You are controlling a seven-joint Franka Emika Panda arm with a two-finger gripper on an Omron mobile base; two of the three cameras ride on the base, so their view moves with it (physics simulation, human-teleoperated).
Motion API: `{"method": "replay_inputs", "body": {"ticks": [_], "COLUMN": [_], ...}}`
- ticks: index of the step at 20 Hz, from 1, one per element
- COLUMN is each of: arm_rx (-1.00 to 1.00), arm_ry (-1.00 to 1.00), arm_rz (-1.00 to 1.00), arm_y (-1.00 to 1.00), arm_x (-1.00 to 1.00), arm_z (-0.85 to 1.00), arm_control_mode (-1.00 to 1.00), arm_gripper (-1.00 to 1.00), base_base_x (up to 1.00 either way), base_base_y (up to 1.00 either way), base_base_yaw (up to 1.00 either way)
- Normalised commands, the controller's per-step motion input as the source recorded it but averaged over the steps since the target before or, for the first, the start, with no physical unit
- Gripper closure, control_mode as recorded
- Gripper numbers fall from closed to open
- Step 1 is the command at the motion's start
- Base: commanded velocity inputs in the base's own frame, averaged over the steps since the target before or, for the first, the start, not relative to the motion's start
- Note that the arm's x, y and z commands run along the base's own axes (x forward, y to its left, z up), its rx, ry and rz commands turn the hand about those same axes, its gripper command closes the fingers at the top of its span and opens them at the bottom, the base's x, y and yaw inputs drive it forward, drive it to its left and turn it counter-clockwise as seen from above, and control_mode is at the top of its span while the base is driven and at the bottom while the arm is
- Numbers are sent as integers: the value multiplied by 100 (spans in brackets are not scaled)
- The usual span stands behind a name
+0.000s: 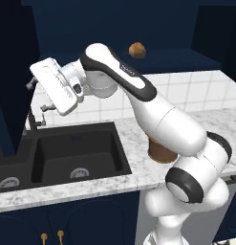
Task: Open the cabinet, pick up the bread from the cabinet and place it in the basket. Then move the basket to the dining counter.
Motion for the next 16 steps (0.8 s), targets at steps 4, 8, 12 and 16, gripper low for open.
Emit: {"method": "replay_inputs", "body": {"ticks": [4,8,12,16], "arm_rx": [-7,-6,-16,-44], "arm_ry": [0,-25,-60,-66], "arm_rz": [0,7,16,27], "arm_y": [-98,-100,-100,-99], "arm_x": [29,33,13,3], "arm_z": [-38,-25,-30,-56], "arm_control_mode": [-100,-100,-100,-100], "arm_gripper": [-100,-100,-100,-100], "base_base_x": [0,0,0,0], "base_base_y": [0,0,0,0], "base_base_yaw": [0,0,0,0]}}
